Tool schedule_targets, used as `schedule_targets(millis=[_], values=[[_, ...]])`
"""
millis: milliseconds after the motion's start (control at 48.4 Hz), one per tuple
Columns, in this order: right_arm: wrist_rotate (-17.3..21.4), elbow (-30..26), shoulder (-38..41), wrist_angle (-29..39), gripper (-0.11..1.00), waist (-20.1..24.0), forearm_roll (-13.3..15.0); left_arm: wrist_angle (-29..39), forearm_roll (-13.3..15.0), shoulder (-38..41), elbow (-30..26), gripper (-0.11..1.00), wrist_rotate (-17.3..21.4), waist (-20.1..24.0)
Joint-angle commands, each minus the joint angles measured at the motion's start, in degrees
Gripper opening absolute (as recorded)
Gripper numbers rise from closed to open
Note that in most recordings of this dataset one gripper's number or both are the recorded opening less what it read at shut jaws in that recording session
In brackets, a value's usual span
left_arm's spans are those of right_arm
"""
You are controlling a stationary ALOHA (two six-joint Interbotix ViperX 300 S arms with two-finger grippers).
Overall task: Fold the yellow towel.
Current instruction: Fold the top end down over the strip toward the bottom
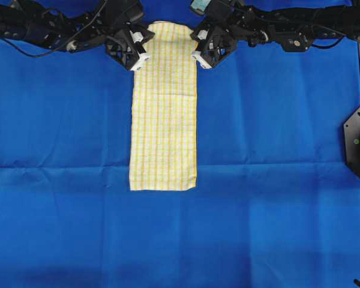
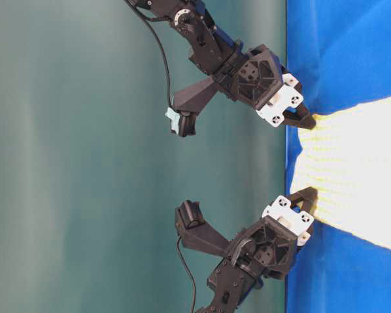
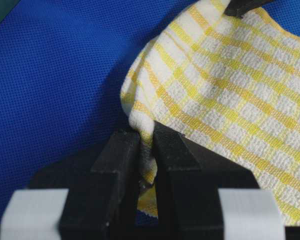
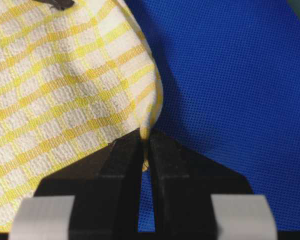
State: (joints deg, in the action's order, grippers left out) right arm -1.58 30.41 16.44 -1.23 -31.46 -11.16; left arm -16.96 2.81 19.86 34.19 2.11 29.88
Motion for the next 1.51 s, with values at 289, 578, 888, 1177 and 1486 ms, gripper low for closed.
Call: schedule_targets(millis=[289, 578, 888, 1177, 1486], values=[[-0.3, -1.1, -6.0, -0.3, 0.02, -0.7, 0.1, -0.2, 0.1, -6.0, 0.1, 0.03, -0.1, 0.1], [-0.6, -0.8, -6.4, -0.1, 0.02, -0.7, 0.2, -0.1, 0.2, -7.3, 0.8, 0.03, -0.4, -0.4], [-0.6, 1.2, -8.6, 0.6, 0.02, 0.6, 0.3, -0.1, 0.3, -8.8, 3.1, 0.03, -2.3, -2.5], [0.0, 6.2, -12.9, 0.4, 0.02, 6.3, -0.1, -0.5, 0.4, -11.6, 6.9, 0.03, -4.1, -8.7], [3.3, 11.4, -16.1, -1.4, 0.02, 15.5, -0.9, -0.5, 0.6, -14.7, 10.5, 0.03, -10.5, -19.0]])
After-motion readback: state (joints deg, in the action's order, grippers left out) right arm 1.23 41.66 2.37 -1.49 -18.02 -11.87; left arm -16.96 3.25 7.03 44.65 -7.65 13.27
